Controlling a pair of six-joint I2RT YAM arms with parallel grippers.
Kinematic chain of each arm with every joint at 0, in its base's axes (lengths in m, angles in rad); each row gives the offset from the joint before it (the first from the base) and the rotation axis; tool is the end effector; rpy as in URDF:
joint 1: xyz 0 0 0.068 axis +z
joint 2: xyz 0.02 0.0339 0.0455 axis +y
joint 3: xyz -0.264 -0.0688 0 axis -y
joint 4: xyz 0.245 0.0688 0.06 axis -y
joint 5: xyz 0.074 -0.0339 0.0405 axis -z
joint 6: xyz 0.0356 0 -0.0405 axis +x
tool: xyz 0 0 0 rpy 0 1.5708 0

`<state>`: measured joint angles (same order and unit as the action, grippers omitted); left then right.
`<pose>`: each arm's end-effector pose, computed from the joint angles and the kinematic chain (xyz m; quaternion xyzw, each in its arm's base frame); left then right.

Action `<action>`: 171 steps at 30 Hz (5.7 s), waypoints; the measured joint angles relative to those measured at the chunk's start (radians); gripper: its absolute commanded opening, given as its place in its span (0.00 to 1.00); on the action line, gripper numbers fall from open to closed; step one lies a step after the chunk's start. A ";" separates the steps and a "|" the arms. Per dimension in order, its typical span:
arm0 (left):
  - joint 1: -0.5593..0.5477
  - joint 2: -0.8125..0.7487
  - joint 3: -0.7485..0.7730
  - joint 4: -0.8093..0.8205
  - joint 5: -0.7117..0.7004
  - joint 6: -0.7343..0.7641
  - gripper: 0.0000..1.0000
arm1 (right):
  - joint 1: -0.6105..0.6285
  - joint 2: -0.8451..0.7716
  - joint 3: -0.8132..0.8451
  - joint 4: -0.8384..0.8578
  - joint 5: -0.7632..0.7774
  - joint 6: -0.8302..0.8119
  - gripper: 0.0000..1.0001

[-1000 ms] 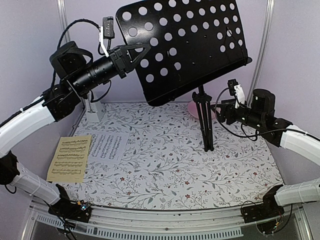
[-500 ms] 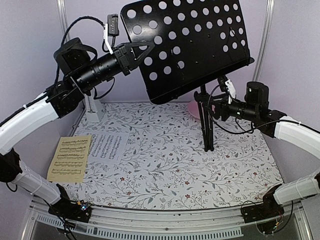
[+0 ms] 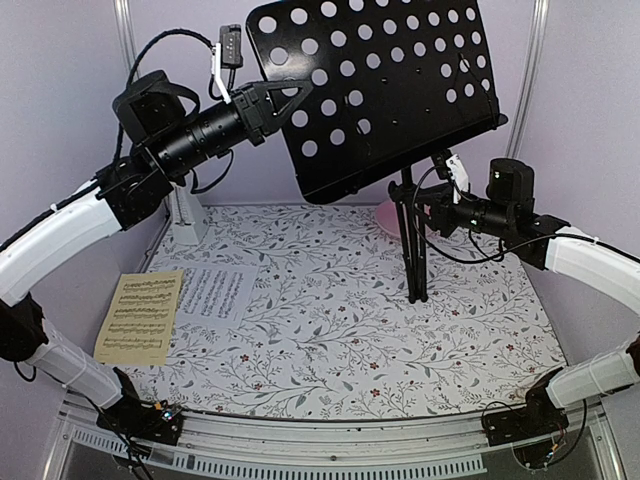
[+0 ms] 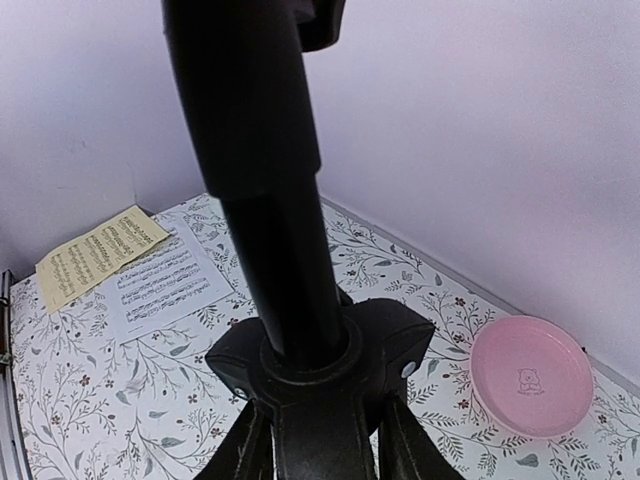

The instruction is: Set up the instrument practice props

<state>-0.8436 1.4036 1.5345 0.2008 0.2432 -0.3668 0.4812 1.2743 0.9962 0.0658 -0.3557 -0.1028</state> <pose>0.2022 -0.2401 0.5006 0.2321 0.5368 -0.5177 0.6245 0.2601 0.1498 0.3338 -0.3269 0.7014 0.2515 0.5814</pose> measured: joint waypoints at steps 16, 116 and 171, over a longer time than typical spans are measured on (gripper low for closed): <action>0.000 0.026 0.052 -0.043 0.018 0.008 0.00 | 0.000 -0.011 -0.044 -0.008 0.026 -0.018 0.37; -0.092 0.460 -0.387 0.464 -0.073 0.311 0.00 | 0.147 -0.006 -0.188 0.335 0.018 0.090 0.00; 0.117 0.328 -0.436 0.229 0.136 0.418 0.00 | 0.172 0.044 -0.301 0.336 -0.108 0.048 0.87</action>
<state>-0.7265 1.7317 1.0981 0.4294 0.3790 0.0513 0.6533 1.3182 0.6949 0.4019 -0.4633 -0.0551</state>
